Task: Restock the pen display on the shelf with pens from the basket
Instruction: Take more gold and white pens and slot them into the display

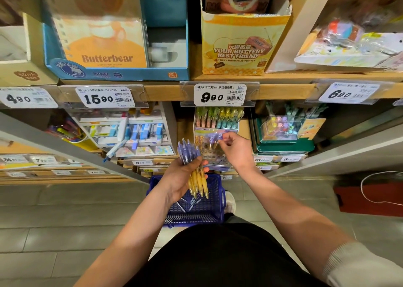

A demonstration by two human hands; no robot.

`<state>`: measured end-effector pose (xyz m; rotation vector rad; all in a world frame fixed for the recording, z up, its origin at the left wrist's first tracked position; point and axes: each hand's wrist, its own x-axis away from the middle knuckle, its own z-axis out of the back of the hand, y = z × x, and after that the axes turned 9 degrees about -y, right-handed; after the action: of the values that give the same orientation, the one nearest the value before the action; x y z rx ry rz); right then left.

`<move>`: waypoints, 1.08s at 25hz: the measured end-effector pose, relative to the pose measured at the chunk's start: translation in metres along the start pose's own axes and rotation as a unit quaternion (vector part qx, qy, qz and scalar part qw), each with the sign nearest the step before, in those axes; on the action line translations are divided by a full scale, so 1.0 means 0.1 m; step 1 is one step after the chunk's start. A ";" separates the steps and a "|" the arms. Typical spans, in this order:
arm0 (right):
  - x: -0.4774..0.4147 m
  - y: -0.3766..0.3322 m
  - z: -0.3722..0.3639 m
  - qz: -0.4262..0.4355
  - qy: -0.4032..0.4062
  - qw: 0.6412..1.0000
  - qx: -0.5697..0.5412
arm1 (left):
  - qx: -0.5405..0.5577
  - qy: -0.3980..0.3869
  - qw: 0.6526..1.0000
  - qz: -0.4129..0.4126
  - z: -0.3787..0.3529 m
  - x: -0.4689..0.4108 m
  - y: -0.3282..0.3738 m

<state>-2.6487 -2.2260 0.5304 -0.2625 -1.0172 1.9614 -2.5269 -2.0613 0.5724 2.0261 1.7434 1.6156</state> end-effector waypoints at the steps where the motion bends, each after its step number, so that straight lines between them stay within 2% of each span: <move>1: -0.01 0.00 -0.02 -0.007 -0.010 1.000 0.009 | 0.004 0.003 1.000 -0.001 0.00 0.01 0.00; 8: 0.09 -0.15 0.10 -0.065 -0.039 0.997 -0.003 | 0.005 0.003 1.000 -0.001 0.00 0.01 -0.02; 10: 0.23 -0.28 0.13 -0.074 -0.109 0.990 -0.052 | -0.018 -0.003 1.000 -0.003 -0.02 0.00 -0.03; 13: 0.39 -0.46 0.15 -0.114 -0.232 0.938 -0.231 | -0.043 -0.009 0.999 -0.015 -0.07 0.00 -0.05; 16: 0.44 -0.52 0.17 -0.139 -0.258 0.914 -0.282 | -0.057 -0.005 0.998 -0.021 -0.10 -0.01 -0.08; 19: 0.44 -0.51 0.21 -0.148 -0.226 0.909 -0.317 | -0.049 -0.006 0.998 -0.035 -0.10 -0.01 -0.08; 20: 0.43 -0.48 0.24 -0.135 -0.189 0.923 -0.307 | -0.041 -0.003 0.999 -0.035 -0.09 -0.01 -0.07; 22: 0.37 -0.41 0.36 -0.091 -0.079 0.962 -0.245 | -0.026 0.011 0.999 -0.030 -0.06 -0.02 -0.06; 24: 0.31 -0.33 0.45 -0.051 0.009 0.979 -0.196 | -0.008 0.022 1.000 -0.021 -0.01 -0.01 -0.07; 27: 0.28 -0.27 0.37 -0.002 0.036 0.994 -0.105 | 0.007 0.033 0.999 -0.012 0.01 0.03 -0.09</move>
<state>-2.6681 -2.2176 0.5794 -0.4438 -1.1773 1.8286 -2.5335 -2.0552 0.5685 1.9723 1.7975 1.6876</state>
